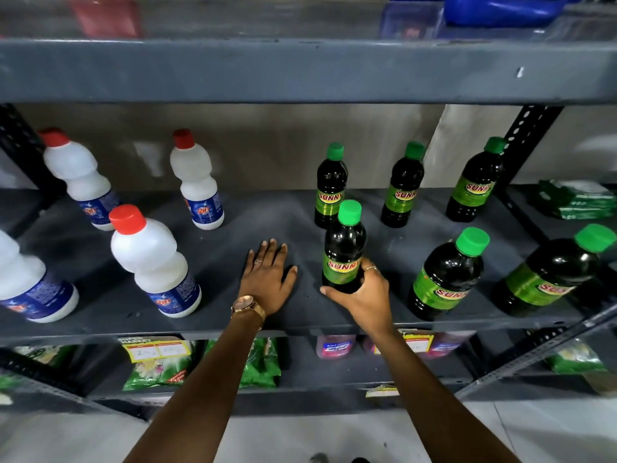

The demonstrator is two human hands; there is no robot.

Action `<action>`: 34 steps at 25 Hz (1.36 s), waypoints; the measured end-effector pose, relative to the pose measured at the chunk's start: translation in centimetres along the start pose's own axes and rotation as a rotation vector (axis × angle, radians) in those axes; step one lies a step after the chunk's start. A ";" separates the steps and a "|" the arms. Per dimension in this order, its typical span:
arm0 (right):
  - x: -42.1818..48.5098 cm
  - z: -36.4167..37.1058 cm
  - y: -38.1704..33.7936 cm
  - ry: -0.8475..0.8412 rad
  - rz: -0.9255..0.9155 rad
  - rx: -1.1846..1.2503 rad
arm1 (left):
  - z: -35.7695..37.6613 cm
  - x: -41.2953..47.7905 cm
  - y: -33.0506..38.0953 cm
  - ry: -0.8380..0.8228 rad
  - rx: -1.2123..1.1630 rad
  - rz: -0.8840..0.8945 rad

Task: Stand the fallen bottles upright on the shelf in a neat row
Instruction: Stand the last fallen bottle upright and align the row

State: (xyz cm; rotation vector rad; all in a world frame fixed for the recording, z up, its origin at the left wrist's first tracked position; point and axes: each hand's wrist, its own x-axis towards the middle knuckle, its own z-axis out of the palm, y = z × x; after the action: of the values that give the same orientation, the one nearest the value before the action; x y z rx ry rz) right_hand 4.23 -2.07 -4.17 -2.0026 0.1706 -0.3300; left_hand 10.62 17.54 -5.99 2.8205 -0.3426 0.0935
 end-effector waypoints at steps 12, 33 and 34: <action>-4.6 -1.6 1.8 -0.142 -0.055 -0.171 | -0.1 0.0 -0.1 0.011 0.007 0.003; -10.2 -12.0 5.2 0.043 -0.215 0.043 | 0.7 -15.1 15.3 0.603 -0.555 0.026; -10.5 -14.6 6.7 0.184 -0.191 0.068 | 1.5 -15.4 17.5 0.511 -0.602 0.102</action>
State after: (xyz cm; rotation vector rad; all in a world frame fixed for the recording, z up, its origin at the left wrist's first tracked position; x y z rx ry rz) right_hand -10.07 -14.80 -5.86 -1.9245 0.0816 -0.6349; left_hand -8.55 4.30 -3.97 2.0908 -0.3232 0.6088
